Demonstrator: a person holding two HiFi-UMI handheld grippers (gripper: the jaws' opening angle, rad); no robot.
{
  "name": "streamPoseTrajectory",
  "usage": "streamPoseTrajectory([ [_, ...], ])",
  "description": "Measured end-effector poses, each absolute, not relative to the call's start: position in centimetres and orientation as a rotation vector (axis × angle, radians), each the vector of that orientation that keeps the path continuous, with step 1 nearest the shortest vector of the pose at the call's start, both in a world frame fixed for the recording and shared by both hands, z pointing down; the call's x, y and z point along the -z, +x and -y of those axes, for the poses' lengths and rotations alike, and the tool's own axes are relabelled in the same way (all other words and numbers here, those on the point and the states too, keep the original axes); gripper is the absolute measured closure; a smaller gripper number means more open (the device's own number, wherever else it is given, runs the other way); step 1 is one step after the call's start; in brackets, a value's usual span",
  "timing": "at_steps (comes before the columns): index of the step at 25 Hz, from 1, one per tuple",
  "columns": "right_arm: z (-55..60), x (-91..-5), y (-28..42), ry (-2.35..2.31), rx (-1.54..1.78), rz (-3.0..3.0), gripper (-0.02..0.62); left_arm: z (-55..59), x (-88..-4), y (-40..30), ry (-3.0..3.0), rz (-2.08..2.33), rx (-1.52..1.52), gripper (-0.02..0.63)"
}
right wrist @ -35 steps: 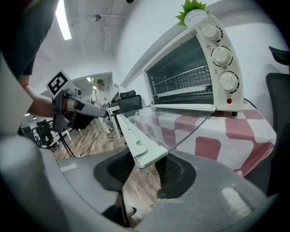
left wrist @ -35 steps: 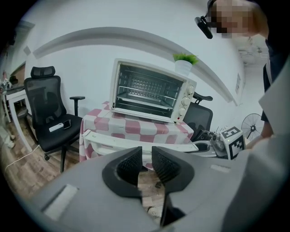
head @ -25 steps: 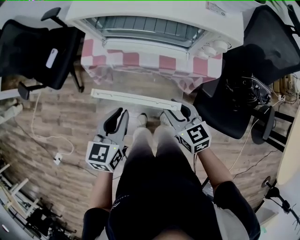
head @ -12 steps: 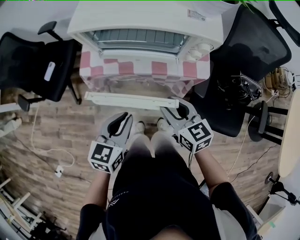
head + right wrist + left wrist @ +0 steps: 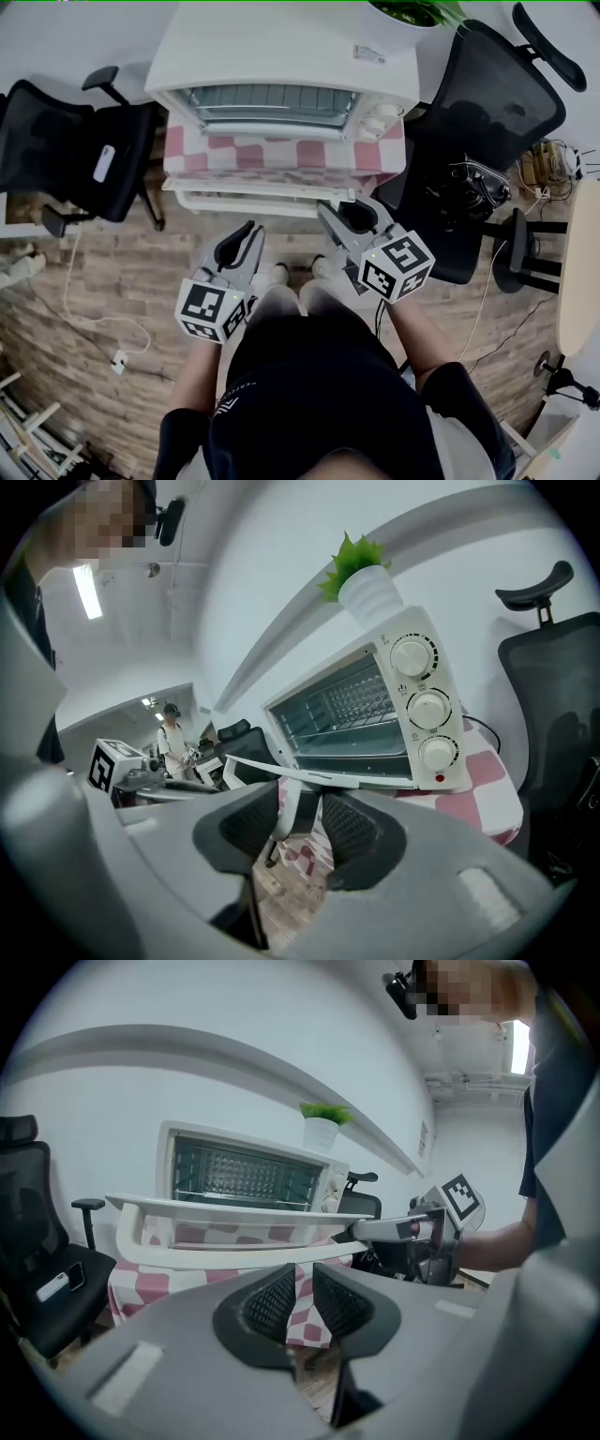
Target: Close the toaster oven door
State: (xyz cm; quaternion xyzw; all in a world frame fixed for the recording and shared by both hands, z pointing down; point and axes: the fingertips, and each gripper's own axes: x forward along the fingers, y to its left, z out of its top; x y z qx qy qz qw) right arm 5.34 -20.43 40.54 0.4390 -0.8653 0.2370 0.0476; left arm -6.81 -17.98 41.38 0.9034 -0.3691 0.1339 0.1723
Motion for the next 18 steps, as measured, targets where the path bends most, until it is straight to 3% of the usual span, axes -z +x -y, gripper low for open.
streamPoseTrajectory([
  [18, 24.6, -36.8, 6.5, 1.358, -1.035, 2.640, 0.445, 21.2, -38.2, -7.0, 2.604, 1.106, -0.271, 0.525],
])
